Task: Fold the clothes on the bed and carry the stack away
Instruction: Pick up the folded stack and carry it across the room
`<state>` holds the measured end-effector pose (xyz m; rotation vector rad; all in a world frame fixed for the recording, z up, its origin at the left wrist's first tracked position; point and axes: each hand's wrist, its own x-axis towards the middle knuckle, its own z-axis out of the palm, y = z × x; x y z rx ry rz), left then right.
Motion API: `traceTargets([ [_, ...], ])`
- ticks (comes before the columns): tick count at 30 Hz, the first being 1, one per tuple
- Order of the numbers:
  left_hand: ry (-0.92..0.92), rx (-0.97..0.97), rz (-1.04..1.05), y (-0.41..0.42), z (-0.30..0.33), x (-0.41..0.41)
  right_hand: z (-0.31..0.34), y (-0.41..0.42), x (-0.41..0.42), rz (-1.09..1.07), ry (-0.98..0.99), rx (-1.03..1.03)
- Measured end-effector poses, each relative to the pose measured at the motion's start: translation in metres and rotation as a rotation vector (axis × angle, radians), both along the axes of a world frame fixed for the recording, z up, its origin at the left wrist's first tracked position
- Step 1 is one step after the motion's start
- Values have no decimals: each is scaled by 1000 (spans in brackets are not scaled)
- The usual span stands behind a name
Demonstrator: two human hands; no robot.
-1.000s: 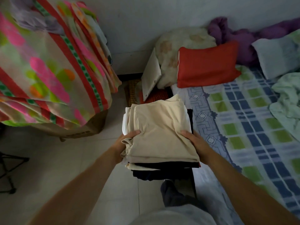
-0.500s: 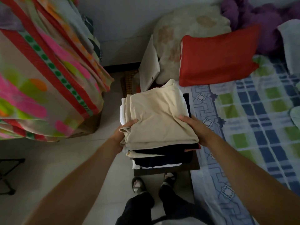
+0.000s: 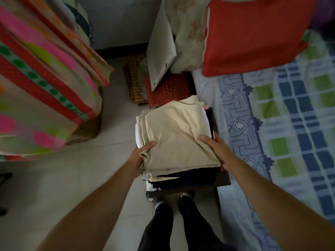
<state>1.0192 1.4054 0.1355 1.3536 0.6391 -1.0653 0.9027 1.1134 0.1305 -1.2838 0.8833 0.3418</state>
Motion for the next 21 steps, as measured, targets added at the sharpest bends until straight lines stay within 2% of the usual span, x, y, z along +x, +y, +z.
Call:
traceTargets([
  [6,-87,-14,18,-4,0,3,-2,-4,0,-26,-12,-47],
  [15,-114,122,-8,-10,-13,-6,-14,2,-10,49,91,-214],
  [21,-124,274,-149,-2,10,1,1,-4,-12,155,107,-217],
])
